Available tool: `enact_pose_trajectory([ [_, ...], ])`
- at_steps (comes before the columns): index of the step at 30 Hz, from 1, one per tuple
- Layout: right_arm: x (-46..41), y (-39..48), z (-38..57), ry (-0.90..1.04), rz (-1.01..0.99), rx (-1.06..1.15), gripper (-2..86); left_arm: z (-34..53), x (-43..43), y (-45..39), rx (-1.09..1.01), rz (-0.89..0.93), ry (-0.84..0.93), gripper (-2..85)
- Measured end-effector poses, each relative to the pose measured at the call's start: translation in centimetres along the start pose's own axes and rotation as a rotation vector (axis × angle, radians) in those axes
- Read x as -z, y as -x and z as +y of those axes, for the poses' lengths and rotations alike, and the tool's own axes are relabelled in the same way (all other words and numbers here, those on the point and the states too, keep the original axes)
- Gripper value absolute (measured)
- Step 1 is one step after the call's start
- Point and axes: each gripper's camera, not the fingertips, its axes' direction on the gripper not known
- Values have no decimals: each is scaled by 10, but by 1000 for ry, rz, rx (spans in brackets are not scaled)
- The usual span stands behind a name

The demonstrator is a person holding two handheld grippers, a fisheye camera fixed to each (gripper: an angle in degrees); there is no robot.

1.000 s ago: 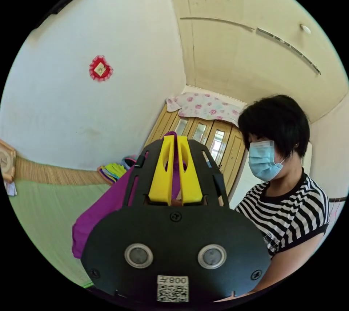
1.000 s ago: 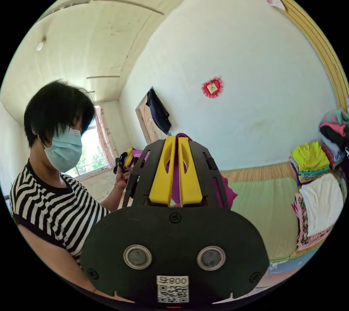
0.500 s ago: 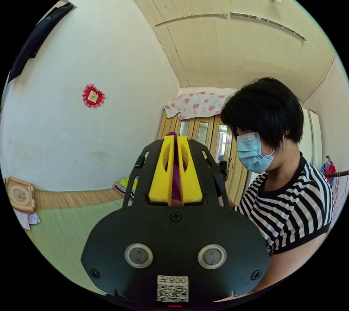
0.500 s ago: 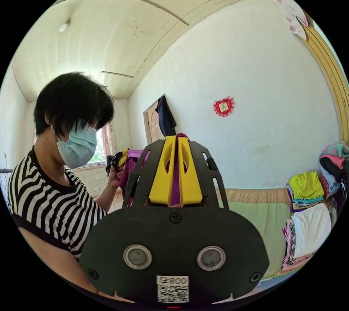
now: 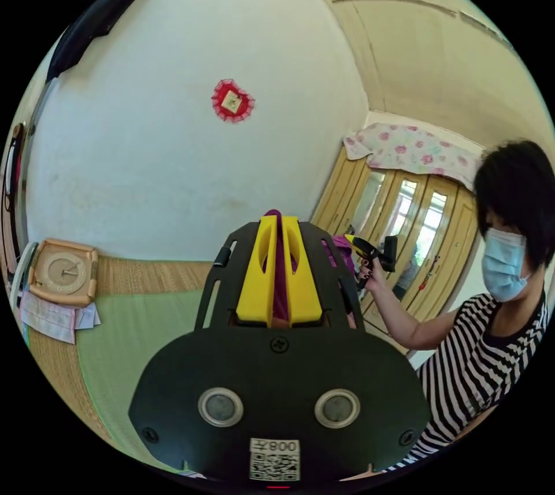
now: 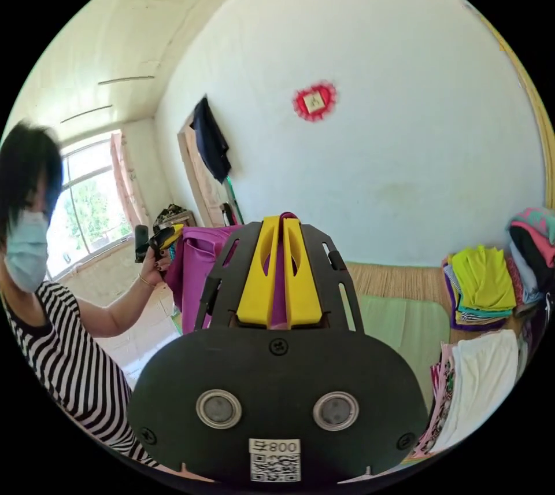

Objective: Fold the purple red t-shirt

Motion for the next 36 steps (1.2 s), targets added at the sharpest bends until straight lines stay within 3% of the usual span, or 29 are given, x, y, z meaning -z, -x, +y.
enact_pose_trajectory([
  [7,-193,-147,-47,338,60,-254,37,-26,-176,179,220,-222,277,36],
  [9,-247,-196,-41,463,158,-352,53,-5,-225,247,367,-272,394,49],
  [12,-291,-248,-20,605,186,-463,64,36,-253,305,449,-365,513,56],
  [15,-301,-274,6,649,162,-496,70,88,-248,339,517,-334,598,59],
  [24,-232,-253,80,888,149,-571,85,208,-158,307,772,-298,792,80],
  [29,-226,-224,88,1054,269,-500,85,213,-180,294,747,-301,931,78],
  [32,-233,-227,75,1026,333,-500,66,198,-196,303,673,-417,972,49],
  [36,-253,-229,49,1051,417,-466,47,178,-207,324,657,-430,986,24],
])
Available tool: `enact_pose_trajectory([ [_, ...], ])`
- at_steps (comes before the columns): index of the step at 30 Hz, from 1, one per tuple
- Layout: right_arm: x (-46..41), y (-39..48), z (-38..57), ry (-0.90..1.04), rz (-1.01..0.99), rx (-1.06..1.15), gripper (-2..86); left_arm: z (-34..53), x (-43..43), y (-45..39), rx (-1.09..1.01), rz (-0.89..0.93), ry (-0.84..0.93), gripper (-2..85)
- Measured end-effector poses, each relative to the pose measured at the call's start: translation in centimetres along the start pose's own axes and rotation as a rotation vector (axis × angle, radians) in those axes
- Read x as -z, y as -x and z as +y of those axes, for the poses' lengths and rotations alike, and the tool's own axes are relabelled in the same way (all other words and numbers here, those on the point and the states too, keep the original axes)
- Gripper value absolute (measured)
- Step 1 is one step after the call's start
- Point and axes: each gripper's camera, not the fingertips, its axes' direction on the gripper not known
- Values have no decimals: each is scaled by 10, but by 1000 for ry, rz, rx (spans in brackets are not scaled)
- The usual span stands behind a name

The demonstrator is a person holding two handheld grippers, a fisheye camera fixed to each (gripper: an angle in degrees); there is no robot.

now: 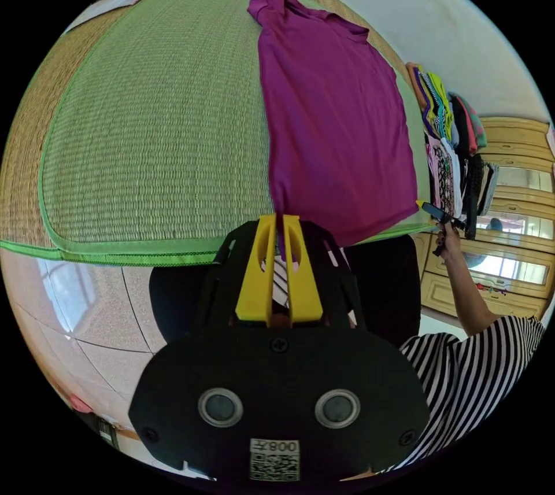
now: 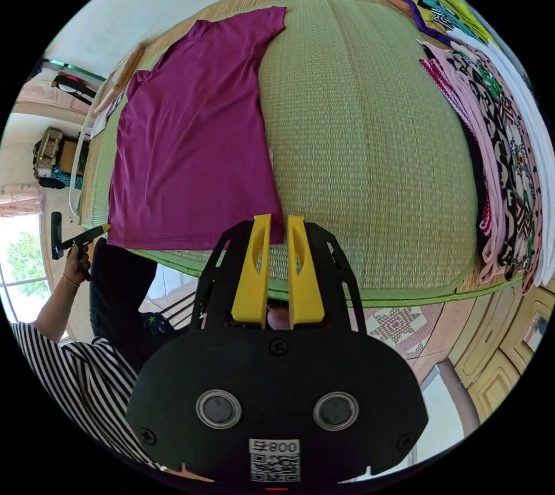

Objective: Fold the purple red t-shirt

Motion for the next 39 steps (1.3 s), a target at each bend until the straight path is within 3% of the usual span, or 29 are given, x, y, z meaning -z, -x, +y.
enact_pose_trajectory([
  [7,25,15,-29,72,41,63,9,-32,33,4,-7,32,-10,13],
  [16,57,-2,-18,66,-62,-11,4,-48,55,15,-14,44,36,25],
  [22,89,-27,-29,12,-99,-131,2,-90,97,19,-33,50,-121,43],
  [28,127,-38,-72,-101,-153,-134,1,-200,127,5,-151,7,-214,40],
  [39,149,58,-284,-204,-188,255,2,-440,94,-58,-257,-25,-208,9],
])
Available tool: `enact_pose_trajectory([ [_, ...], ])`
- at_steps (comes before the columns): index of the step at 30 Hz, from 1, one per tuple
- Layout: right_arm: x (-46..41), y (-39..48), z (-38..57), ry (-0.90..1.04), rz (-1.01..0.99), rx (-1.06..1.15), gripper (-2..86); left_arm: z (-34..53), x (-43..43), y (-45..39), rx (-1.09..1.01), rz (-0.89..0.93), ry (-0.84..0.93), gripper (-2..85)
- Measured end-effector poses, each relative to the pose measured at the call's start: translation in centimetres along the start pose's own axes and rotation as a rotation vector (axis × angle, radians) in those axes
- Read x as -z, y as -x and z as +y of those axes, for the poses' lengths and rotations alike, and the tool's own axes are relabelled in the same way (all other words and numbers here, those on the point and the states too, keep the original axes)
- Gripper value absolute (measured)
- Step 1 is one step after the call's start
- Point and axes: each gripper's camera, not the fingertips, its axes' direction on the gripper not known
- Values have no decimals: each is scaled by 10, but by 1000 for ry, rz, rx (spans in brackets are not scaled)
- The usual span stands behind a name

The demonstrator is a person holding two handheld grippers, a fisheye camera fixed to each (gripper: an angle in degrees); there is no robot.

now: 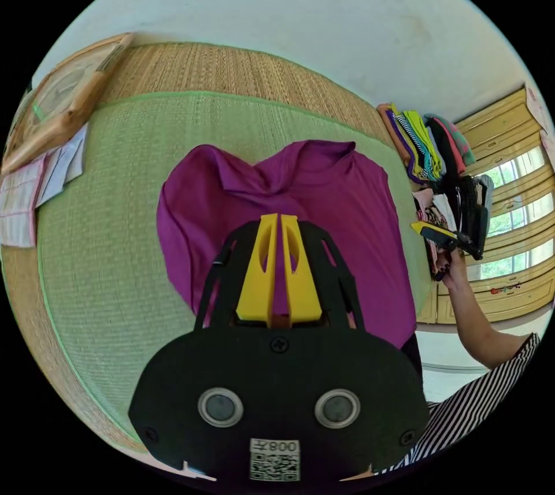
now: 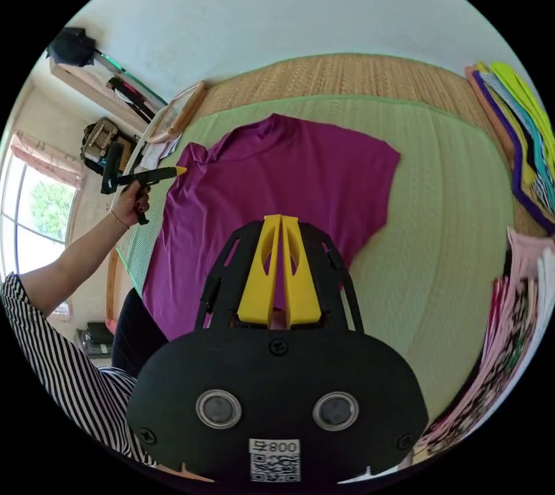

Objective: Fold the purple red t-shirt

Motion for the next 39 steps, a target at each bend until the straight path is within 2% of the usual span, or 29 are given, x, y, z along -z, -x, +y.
enact_pose_trajectory([
  [5,-27,15,-61,27,-9,100,2,-56,-37,-7,-69,-72,88,3],
  [12,-49,14,-81,52,-65,99,2,-106,-20,4,-55,-189,-47,1],
  [17,-42,18,-90,17,-44,118,1,-121,3,13,-11,-163,-145,1],
  [20,-34,19,-107,-22,-1,126,1,-109,15,1,-75,-55,-230,1],
  [24,-30,17,-137,-53,39,105,1,-106,-7,-17,-154,-85,-144,1],
  [31,-41,10,-166,-15,176,48,0,-139,-26,1,-54,-175,-127,0],
  [37,-27,-5,-169,-78,147,-50,0,-154,-20,5,-44,-152,-149,0],
  [39,-17,-1,-163,-125,86,-28,0,-143,-5,-1,-81,-86,-200,1],
])
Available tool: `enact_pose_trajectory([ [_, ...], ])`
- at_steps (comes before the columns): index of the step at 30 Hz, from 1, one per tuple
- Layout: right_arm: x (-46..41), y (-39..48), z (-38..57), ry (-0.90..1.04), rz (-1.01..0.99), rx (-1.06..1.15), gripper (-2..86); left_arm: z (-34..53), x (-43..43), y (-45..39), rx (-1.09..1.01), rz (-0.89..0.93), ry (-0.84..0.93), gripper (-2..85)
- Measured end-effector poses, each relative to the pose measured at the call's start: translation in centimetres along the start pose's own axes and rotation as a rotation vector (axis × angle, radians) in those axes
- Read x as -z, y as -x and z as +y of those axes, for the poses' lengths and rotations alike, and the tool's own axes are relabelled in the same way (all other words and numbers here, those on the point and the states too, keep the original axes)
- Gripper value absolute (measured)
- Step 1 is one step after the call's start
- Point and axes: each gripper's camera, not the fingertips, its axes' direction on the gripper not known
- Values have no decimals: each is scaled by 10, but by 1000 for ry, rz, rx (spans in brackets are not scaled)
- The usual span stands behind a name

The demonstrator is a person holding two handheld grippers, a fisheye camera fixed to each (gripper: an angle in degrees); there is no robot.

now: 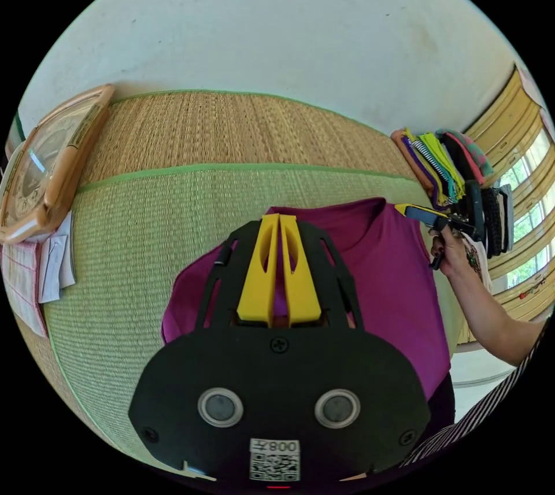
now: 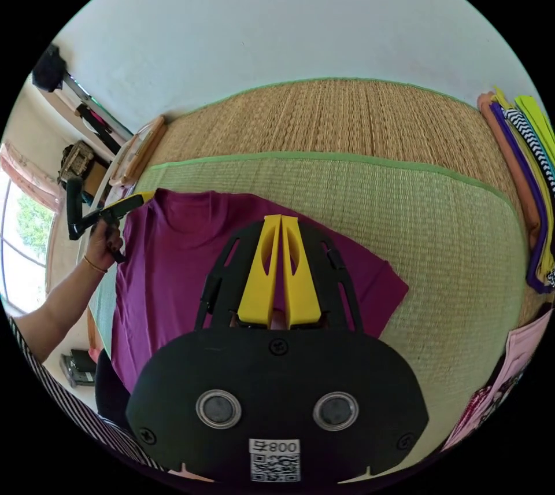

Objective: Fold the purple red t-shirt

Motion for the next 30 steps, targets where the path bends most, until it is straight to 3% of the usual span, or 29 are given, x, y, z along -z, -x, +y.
enact_pose_trajectory([
  [5,10,-8,17,-30,55,-40,0,28,33,12,18,-67,-51,1],
  [8,6,-20,21,-9,71,-87,0,36,21,33,66,-218,56,0],
  [17,13,-14,28,-33,127,-138,0,69,65,64,238,-193,-112,2],
  [19,7,-13,29,-13,137,-136,0,76,58,66,224,-134,-84,3],
  [21,7,-13,31,-28,133,-150,0,81,32,66,205,-174,76,2],
  [23,8,-12,33,-28,150,-168,0,85,33,61,184,-247,47,1],
  [30,17,-12,50,-72,186,-222,1,85,43,54,174,-246,-18,1],
])
